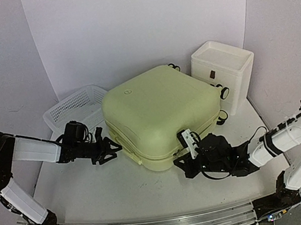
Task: Open, take out, and arrange the luggage
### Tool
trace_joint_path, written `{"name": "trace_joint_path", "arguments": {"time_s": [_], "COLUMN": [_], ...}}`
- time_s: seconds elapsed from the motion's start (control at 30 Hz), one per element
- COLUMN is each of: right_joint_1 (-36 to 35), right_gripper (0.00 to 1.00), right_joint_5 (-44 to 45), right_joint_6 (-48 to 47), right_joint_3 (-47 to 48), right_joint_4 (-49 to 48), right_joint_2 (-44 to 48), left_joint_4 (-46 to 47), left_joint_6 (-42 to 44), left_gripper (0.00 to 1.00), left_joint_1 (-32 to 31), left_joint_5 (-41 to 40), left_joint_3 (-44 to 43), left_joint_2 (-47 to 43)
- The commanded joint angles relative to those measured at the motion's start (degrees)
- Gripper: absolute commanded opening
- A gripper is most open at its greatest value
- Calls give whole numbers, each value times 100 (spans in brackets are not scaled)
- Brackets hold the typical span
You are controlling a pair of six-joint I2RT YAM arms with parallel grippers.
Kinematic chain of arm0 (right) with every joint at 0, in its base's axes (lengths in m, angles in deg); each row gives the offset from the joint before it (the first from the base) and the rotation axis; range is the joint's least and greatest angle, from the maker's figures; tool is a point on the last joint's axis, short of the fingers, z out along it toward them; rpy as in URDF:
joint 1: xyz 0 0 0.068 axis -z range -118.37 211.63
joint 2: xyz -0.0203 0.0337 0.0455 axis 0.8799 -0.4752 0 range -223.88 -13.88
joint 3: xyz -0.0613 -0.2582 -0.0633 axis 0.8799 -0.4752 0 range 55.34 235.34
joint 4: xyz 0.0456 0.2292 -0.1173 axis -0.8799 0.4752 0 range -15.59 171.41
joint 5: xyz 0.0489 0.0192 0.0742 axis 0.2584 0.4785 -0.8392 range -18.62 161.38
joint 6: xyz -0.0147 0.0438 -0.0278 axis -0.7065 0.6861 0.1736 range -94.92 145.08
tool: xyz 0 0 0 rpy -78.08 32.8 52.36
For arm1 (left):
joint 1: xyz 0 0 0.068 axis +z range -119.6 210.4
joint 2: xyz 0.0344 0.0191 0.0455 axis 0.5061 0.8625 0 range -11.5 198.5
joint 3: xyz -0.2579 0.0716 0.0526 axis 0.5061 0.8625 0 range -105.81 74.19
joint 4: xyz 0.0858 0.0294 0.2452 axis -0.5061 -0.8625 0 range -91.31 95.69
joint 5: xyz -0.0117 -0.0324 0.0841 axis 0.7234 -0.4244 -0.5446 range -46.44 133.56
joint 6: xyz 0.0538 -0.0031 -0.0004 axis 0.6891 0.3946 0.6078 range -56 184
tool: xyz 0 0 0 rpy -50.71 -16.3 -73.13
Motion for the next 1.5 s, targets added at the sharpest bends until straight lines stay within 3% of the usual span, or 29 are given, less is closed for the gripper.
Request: {"name": "trace_joint_path", "arguments": {"time_s": [0.0,0.2,0.47,0.57,0.67,0.8,1.17,1.47], "right_joint_1": [-309,-811,-1200,-1295,-1422,-1488,-2052,-2235], "right_gripper": [0,0,0,0,0,0,0,0], "right_joint_5": [388,776,999,1100,1275,1507,2255,2606], "right_joint_6": [-268,-294,-270,-345,-444,-213,-65,153], "right_joint_3": [372,513,866,1020,1208,1452,2414,2979], "right_joint_4": [333,252,54,79,190,401,957,1085], "right_joint_2": [262,85,-356,-431,-515,-610,-990,-1471], "left_joint_4": [672,1148,2464,2774,3334,3589,4207,4692], "left_joint_6": [-120,-262,-844,-1055,-1302,-1454,-1964,-1850], "left_gripper": [51,49,54,50,39,1,0,0], "left_joint_1": [157,213,215,216,209,56,-1435,-2268], "left_joint_5": [340,488,795,866,900,805,-608,-871], "left_joint_3": [-55,-131,-12,-77,-37,115,635,517], "left_joint_2": [319,810,1208,1442,1639,1619,1036,1290]}}
